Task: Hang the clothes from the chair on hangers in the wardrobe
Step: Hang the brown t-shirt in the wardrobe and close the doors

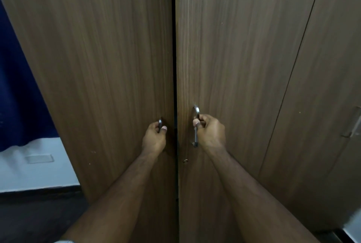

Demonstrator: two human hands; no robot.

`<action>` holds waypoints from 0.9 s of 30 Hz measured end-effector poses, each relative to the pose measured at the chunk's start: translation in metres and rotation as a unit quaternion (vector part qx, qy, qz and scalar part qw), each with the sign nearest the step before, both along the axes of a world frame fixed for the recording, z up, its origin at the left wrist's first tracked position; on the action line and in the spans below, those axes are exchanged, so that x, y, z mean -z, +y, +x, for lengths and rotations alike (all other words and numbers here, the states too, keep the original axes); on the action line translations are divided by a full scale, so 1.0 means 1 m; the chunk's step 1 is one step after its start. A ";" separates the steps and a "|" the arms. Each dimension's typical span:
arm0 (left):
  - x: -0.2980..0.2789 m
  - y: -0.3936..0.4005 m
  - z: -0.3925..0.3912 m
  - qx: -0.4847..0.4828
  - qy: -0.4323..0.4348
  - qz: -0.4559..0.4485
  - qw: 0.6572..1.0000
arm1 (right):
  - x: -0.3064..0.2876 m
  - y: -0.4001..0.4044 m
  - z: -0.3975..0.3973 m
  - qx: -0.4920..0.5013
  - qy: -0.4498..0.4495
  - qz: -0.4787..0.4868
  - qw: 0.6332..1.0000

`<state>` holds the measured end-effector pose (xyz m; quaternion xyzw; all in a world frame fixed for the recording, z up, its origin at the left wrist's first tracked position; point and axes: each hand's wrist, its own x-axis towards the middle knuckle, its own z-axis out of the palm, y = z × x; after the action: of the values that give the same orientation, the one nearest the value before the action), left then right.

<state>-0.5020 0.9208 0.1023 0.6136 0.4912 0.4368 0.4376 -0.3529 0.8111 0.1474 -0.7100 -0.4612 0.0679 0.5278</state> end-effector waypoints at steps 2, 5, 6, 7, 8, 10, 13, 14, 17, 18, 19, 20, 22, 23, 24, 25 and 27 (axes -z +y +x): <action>-0.001 0.002 0.000 -0.011 0.020 0.008 1.000 | 0.001 0.008 0.002 -0.004 -0.002 0.003 1.000; 0.001 0.007 -0.002 -0.041 0.054 0.041 0.997 | 0.000 0.018 0.001 0.001 0.008 0.003 1.000; 0.001 0.008 -0.002 -0.042 0.058 0.045 0.996 | -0.001 0.022 0.000 0.003 0.013 0.003 1.000; 0.001 0.008 -0.004 -0.040 0.062 0.048 0.996 | -0.002 0.025 -0.001 0.006 0.016 0.003 1.000; 0.002 0.007 -0.005 -0.036 0.064 0.052 0.996 | -0.003 0.027 -0.002 0.008 0.014 0.001 1.000; 0.003 0.005 -0.008 -0.027 0.068 0.059 0.996 | -0.003 0.031 -0.003 0.015 0.004 -0.002 1.000; 0.000 -0.001 -0.012 -0.014 0.075 0.056 0.996 | -0.002 0.031 -0.005 0.027 -0.016 -0.006 0.999; 0.000 -0.002 -0.013 -0.011 0.072 0.056 0.996 | -0.002 0.031 -0.005 0.029 -0.015 -0.006 0.999; 0.003 -0.006 -0.017 -0.007 0.065 0.059 0.996 | -0.001 0.033 -0.003 0.036 -0.018 -0.007 0.999; 0.004 -0.008 -0.019 -0.006 0.064 0.062 0.996 | -0.001 0.033 -0.003 0.040 -0.022 -0.008 0.999; 0.006 -0.008 -0.019 -0.006 0.060 0.063 0.996 | -0.003 0.034 -0.003 0.043 -0.024 -0.010 0.999; 0.005 -0.008 -0.020 -0.004 0.057 0.062 0.996 | -0.005 0.035 -0.003 0.042 -0.022 -0.015 0.999; 0.001 -0.008 -0.020 0.004 0.067 0.058 0.996 | -0.008 0.038 -0.004 0.041 -0.011 -0.022 0.999; -0.001 -0.006 -0.020 0.008 0.072 0.057 0.996 | -0.009 0.039 -0.004 0.042 -0.007 -0.023 0.999; -0.002 -0.005 -0.019 0.011 0.074 0.057 0.996 | -0.010 0.040 -0.005 0.044 -0.006 -0.024 0.999; -0.003 -0.003 -0.019 0.014 0.073 0.056 0.996 | -0.010 0.042 -0.005 0.046 -0.007 -0.025 0.999; -0.006 0.000 -0.016 0.014 0.074 0.053 0.996 | -0.009 0.045 -0.004 0.044 -0.005 -0.027 0.999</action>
<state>-0.5182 0.9205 0.1083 0.6735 0.4894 0.4097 0.3728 -0.3573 0.8564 0.1561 -0.7437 -0.4304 0.0534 0.5087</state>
